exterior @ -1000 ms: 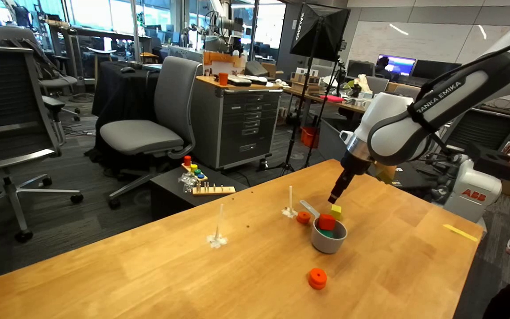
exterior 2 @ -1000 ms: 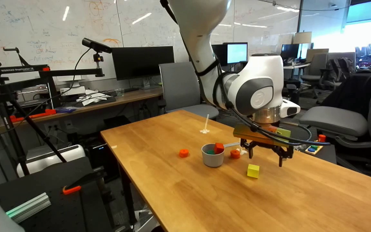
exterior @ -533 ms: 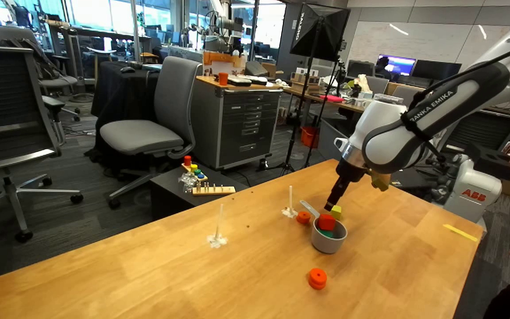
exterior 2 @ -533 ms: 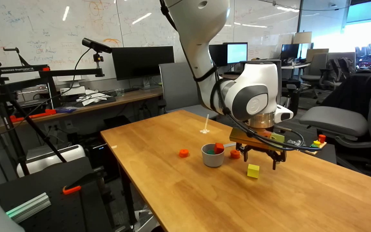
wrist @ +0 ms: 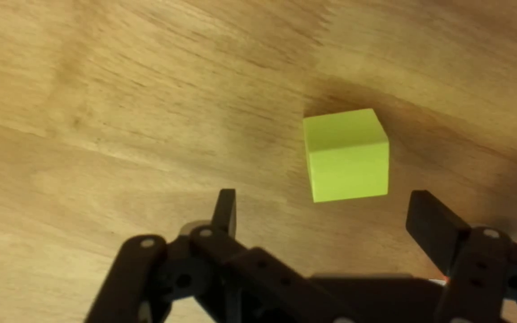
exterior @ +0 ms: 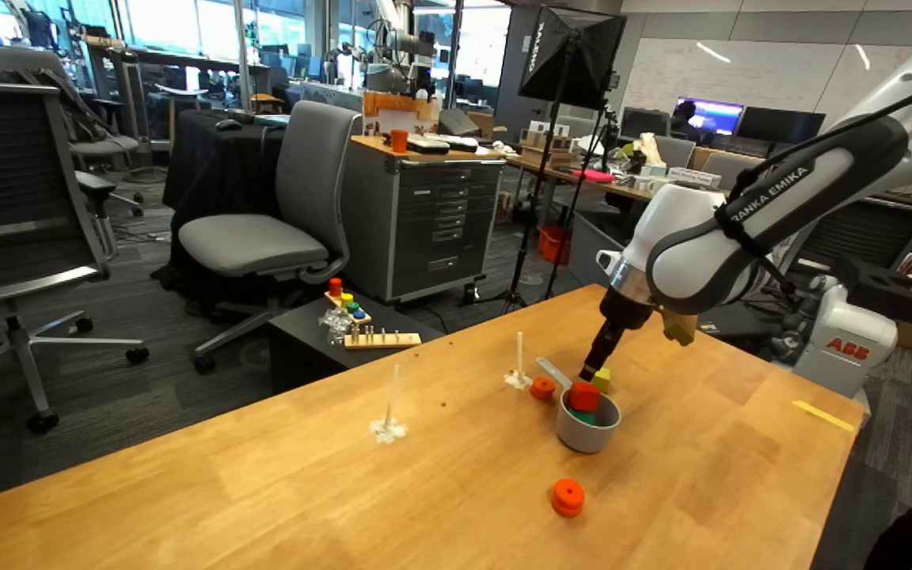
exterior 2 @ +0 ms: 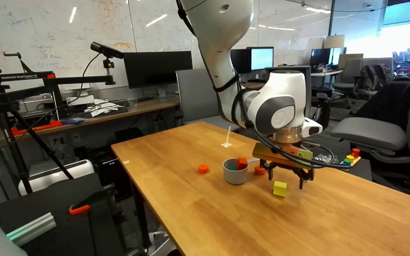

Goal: Put the green, orange and yellow b=objects and put them in the pot

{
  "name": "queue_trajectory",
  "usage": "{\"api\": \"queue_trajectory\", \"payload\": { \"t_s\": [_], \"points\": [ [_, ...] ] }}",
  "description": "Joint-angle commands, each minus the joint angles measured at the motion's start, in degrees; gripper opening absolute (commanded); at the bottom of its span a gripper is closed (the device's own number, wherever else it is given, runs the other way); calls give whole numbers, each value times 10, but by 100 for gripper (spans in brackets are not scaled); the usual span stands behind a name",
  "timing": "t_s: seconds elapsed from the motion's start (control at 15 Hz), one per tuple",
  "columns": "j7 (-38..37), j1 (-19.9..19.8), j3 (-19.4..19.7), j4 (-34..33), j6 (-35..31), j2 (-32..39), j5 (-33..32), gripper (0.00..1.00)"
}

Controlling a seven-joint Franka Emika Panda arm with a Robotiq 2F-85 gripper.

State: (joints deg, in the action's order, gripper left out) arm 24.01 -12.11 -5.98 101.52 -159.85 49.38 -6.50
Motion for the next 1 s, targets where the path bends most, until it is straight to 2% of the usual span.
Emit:
{"api": "queue_trajectory", "payload": {
  "t_s": [0.0,0.27,0.47,0.6,0.67,0.73,0.8,0.93],
  "points": [
    [6,1,2,-10,3,2,-7,66],
    [1,-2,2,-10,7,0,-2,33],
    [3,-11,-4,-11,13,-1,4,13],
    [0,-13,-2,-11,13,-1,5,10],
    [-2,-12,0,-11,12,-2,5,14],
    [-6,-8,5,-12,12,-2,2,35],
    [-7,-8,6,-11,11,-2,2,36],
    [-5,-10,3,-6,4,-7,3,50]
  ]
}}
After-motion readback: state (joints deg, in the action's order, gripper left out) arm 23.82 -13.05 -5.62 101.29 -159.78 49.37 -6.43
